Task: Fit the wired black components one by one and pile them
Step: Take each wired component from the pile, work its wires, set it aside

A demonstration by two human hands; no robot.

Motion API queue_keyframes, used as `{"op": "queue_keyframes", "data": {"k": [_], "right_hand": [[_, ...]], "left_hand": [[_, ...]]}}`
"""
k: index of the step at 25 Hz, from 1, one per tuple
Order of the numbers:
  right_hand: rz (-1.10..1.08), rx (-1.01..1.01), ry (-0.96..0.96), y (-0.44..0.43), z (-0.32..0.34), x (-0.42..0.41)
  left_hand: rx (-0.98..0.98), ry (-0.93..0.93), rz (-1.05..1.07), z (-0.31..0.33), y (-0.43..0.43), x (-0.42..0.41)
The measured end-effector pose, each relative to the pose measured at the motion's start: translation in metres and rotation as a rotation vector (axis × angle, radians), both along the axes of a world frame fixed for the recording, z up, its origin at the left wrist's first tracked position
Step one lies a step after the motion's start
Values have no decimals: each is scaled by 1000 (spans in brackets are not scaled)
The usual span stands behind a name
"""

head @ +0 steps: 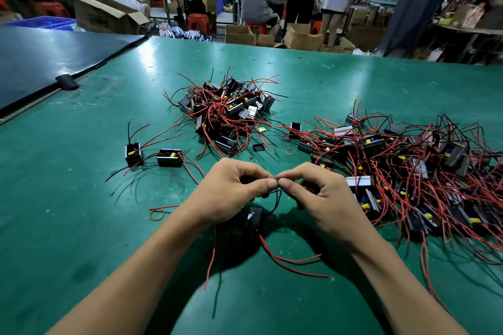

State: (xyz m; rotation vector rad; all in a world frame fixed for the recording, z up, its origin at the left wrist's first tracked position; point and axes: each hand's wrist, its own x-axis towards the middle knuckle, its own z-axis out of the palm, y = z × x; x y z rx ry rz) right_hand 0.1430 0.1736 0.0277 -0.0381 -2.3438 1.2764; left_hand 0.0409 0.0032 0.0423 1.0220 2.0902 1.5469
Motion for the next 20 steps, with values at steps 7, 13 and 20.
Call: {"op": "queue_keyframes", "data": {"k": [7, 13, 20], "right_hand": [[39, -291, -263, -7, 1, -2], [114, -392, -226, 1, 6, 2], [-41, 33, 29, -4, 4, 4]], "left_hand": [[-26, 14, -26, 1, -1, 0], [0, -8, -24, 2, -2, -2], [-21, -33, -29, 0, -1, -3]]}}
